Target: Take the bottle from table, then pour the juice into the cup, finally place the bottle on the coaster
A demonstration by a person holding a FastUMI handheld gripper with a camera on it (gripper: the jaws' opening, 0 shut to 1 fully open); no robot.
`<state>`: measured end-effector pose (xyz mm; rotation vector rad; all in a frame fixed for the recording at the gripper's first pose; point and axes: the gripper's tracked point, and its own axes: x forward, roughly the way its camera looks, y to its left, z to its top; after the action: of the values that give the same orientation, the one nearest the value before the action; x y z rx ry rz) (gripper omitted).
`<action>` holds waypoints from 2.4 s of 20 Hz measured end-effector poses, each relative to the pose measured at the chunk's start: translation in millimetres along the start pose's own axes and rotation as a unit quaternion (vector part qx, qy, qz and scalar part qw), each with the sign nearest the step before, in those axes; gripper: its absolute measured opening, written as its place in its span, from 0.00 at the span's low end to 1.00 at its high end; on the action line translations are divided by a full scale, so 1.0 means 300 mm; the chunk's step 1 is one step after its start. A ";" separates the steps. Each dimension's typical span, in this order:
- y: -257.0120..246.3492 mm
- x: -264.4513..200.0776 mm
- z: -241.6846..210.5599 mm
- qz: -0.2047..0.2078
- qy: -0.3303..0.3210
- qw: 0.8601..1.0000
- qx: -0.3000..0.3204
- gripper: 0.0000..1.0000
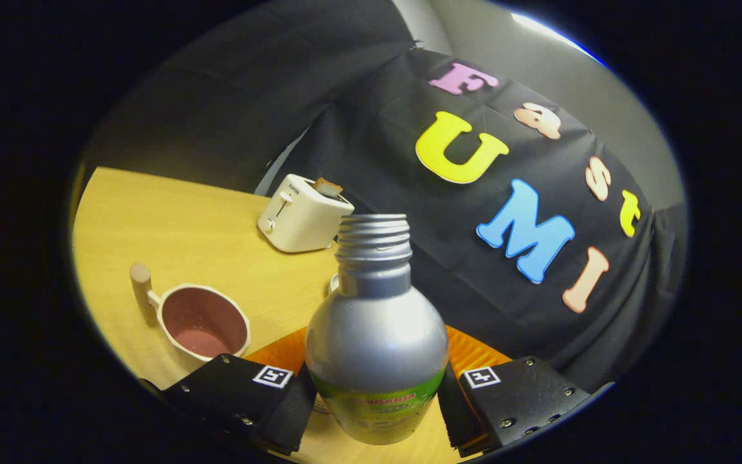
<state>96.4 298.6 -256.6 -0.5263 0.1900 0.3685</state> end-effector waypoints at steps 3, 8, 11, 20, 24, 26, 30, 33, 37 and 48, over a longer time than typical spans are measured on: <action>-0.032 -0.014 0.040 0.029 -0.013 0.992 0.125 0.81; -0.115 -0.018 0.072 0.024 -0.035 0.972 0.232 0.81; -0.135 -0.020 0.096 0.024 -0.051 0.971 0.231 0.81; -0.095 0.002 0.075 0.021 -0.057 0.972 0.228 0.81; -0.089 0.056 0.016 0.011 -0.052 0.972 0.228 0.81; -0.085 0.087 -0.013 0.015 -0.048 0.969 0.241 0.81; -0.082 0.150 -0.061 0.015 -0.040 0.962 0.269 0.81; -0.076 0.213 -0.121 0.012 -0.022 0.955 0.297 0.81; -0.050 0.257 -0.171 0.022 -0.009 0.948 0.318 0.81; -0.028 0.294 -0.209 0.005 -0.021 0.952 0.306 0.81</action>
<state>175.2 285.0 -330.0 0.0944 0.2529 0.3094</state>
